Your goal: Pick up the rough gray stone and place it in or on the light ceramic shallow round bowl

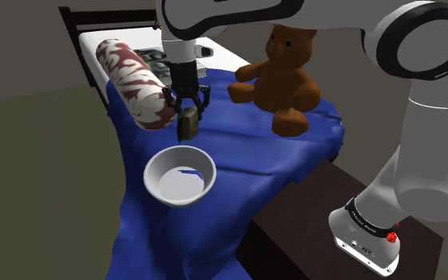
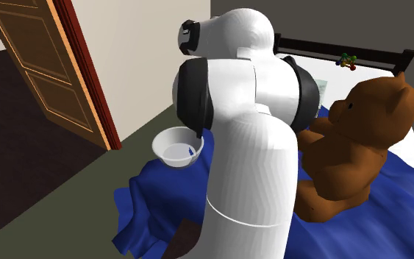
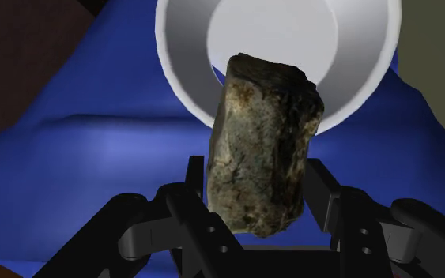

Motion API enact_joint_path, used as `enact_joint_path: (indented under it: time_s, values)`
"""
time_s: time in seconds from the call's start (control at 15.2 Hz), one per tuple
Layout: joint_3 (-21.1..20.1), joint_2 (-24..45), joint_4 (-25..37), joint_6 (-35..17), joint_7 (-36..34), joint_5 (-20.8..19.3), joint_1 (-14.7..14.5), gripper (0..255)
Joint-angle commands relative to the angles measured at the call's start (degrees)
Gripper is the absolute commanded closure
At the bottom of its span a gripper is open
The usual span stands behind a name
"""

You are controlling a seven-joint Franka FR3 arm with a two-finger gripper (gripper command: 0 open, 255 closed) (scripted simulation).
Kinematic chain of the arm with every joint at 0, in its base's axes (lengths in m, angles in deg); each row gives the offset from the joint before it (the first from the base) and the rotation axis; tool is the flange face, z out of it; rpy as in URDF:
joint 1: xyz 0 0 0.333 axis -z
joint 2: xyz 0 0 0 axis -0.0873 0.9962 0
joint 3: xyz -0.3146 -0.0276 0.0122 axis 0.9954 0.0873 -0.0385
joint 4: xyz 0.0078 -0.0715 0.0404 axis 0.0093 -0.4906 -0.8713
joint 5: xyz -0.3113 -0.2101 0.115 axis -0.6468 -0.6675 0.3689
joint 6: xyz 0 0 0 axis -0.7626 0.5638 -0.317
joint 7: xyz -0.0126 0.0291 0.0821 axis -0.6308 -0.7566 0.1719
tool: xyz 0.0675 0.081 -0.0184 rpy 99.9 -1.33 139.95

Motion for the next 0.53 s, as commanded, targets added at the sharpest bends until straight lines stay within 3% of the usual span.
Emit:
enact_joint_path:
  time_s: [0.0, 0.33, 0.46]
  values:
    - [-0.79, -1.59, -2.55, -1.32, -1.99, 0.56, -1.24, 255]
    - [-3.18, -3.62, -5.93, -3.82, -8.17, 1.69, -5.39, 255]
    - [-3.14, -3.36, -7.10, -5.22, -7.98, 1.64, -5.39, 255]
